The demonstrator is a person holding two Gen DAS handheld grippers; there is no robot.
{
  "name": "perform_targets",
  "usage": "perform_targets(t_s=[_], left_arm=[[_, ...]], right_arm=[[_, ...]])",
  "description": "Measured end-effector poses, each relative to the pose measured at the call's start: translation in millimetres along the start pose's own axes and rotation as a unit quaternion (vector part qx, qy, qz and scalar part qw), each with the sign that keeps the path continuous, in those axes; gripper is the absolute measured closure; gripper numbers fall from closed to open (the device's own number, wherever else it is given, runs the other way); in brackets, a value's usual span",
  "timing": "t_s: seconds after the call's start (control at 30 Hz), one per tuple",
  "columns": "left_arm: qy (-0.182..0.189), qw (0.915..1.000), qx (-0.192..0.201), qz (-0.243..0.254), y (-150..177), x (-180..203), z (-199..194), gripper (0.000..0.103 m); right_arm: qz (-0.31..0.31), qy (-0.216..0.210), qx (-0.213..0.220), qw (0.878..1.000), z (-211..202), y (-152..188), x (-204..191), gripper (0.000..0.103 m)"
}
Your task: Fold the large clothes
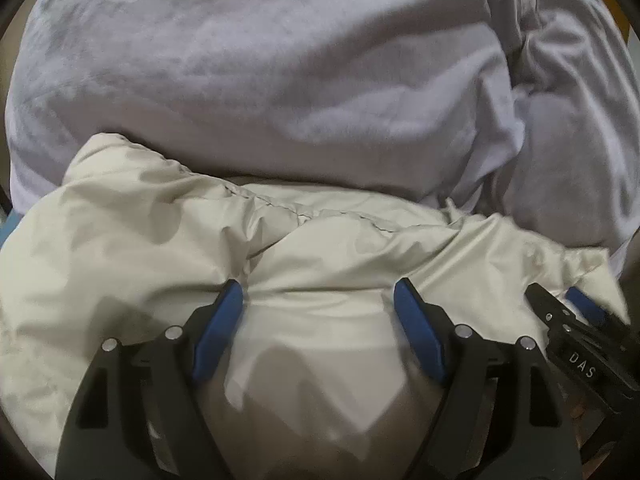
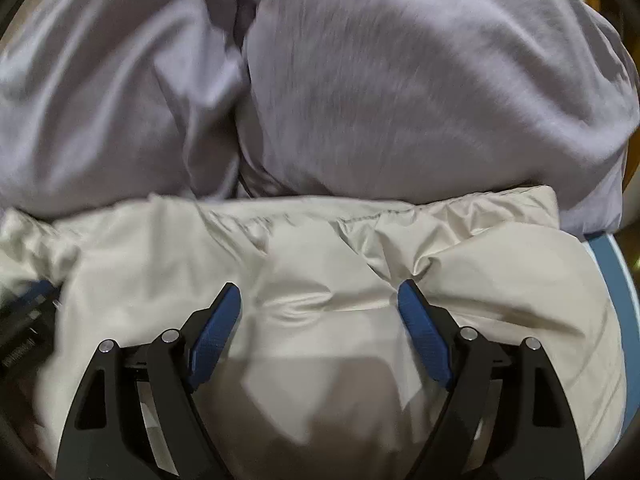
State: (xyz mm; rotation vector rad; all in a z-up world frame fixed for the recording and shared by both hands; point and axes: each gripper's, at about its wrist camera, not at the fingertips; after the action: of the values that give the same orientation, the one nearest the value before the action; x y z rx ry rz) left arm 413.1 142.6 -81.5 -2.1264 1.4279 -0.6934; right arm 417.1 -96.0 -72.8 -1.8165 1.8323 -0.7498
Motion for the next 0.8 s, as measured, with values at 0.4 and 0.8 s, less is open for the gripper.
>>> perform_targets(t_s=[0.4, 0.8], left_arm=[[-0.014, 0.9999, 0.007, -0.004, -3.0, 6.0, 15.5, 0.021], [-0.016, 0.9999, 0.002, -0.004, -10.0, 8.9, 1.4, 0.020]], right_arm=[[-0.028, 0.002, 0.005, 1.000, 25.5, 10.5, -45.6, 0.016], [-0.027, 0.009, -0.001, 1.000, 8.4, 4.3, -6.8, 0.013]])
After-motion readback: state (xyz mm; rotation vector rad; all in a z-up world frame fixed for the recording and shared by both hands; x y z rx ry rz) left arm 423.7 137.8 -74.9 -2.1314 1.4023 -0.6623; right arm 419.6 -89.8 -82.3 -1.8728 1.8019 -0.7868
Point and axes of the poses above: each gripper's, at about its wrist camera, not at the fingertips, and z roughly the way its jaws point, x to its right, y to its underside, and after that the axes turned 3 degrees about x, right-handed
